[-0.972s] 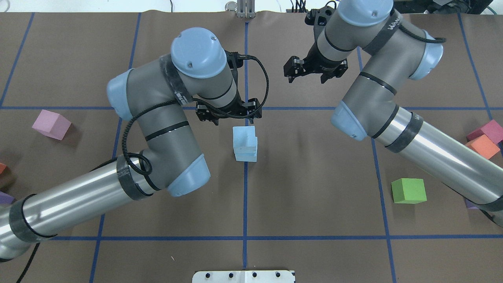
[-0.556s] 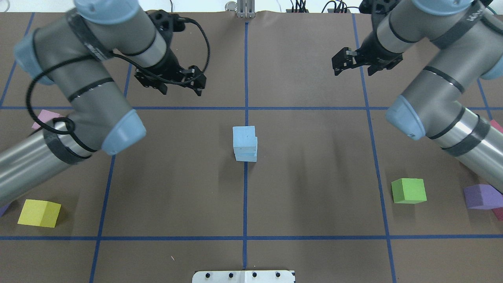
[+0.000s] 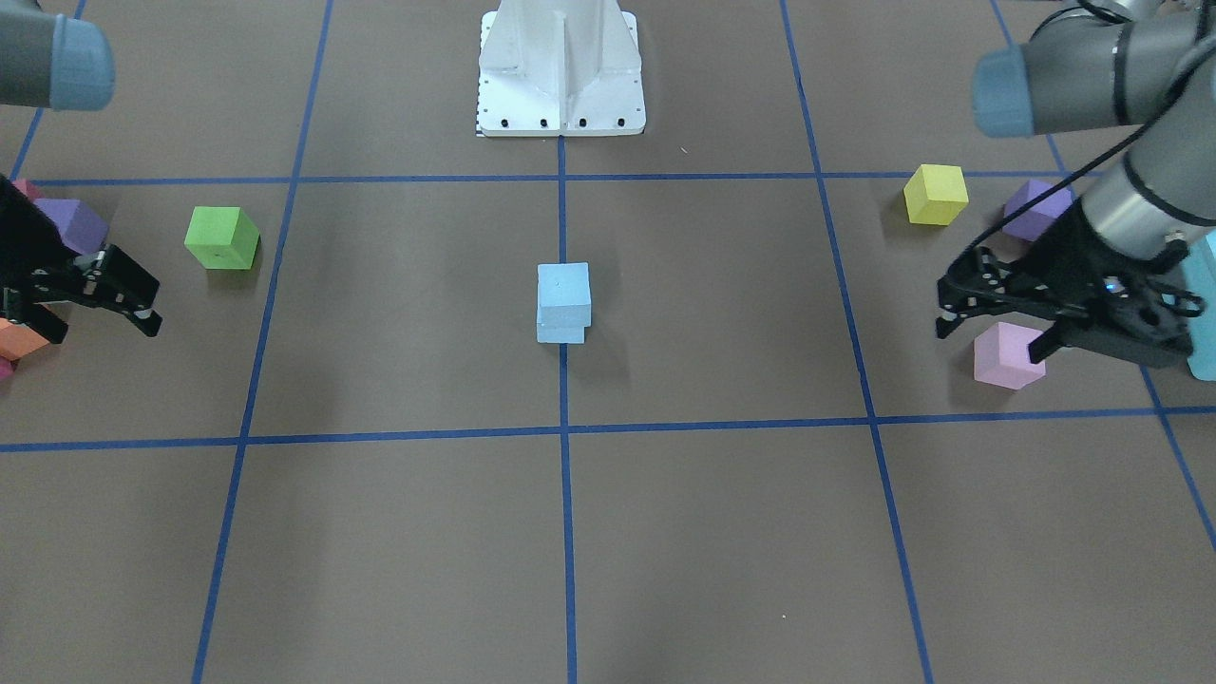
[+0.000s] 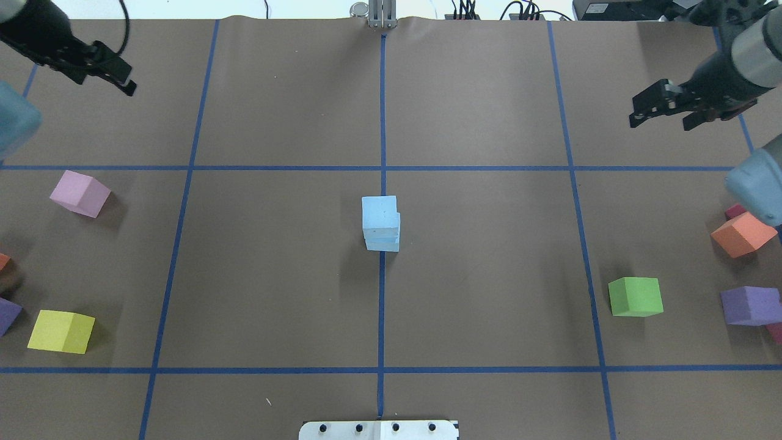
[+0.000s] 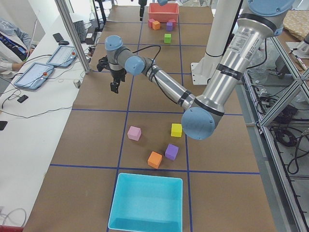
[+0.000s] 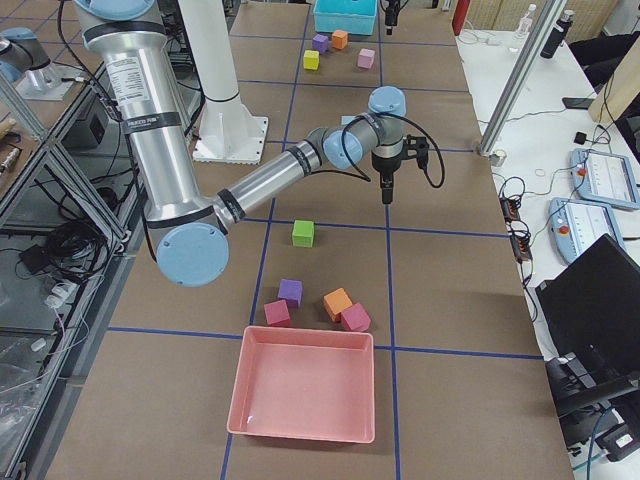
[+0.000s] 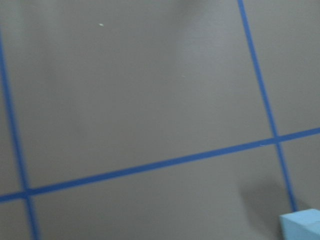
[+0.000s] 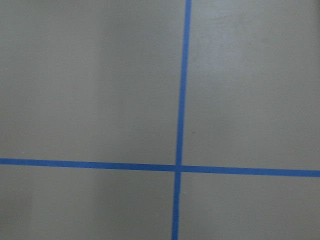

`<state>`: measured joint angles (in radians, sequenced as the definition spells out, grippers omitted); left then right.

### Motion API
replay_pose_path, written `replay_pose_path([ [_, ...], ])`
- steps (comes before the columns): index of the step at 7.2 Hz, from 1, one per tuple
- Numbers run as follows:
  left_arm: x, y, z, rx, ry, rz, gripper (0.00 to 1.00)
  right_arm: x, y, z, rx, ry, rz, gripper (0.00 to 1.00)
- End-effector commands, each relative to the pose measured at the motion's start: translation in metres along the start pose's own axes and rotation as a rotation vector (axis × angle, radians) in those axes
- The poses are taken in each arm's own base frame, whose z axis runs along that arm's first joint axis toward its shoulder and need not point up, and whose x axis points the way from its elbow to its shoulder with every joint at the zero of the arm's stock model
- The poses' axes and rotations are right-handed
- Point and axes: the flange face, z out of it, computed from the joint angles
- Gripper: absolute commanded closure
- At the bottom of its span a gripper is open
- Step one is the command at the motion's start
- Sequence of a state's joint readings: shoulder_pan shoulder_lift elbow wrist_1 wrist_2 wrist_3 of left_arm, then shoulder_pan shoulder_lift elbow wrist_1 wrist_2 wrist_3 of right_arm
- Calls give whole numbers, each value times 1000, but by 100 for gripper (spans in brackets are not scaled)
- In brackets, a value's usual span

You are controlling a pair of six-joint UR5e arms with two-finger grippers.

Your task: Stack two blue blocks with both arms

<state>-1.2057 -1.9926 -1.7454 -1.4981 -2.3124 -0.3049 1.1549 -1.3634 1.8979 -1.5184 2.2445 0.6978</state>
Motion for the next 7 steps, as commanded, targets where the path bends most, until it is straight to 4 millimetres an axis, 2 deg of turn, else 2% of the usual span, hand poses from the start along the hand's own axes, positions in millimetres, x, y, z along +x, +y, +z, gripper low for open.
replay_pose_path([
  [1, -106, 30, -13, -50, -56, -12, 1, 114, 25, -10, -25, 48, -119, 0],
  [2, -143, 43, -14, -56, -68, -72, 1, 150, 29, -23, -15, 59, -82, 0],
  [3, -162, 59, -3, -80, -72, -105, 1, 181, 44, -23, -27, 76, -34, 0],
  [4, -181, 85, 10, -110, -74, -131, 1, 197, 54, -21, -38, 85, -7, 0],
  [5, -209, 112, 15, -133, -78, -129, 1, 206, 63, -17, -52, 90, 9, 0],
  [6, -231, 124, 2, -124, -85, -116, 1, 213, 70, -19, -53, 92, 21, 0],
  [7, -255, 139, 4, -136, -83, -122, 1, 215, 71, -18, -60, 82, 27, 0],
])
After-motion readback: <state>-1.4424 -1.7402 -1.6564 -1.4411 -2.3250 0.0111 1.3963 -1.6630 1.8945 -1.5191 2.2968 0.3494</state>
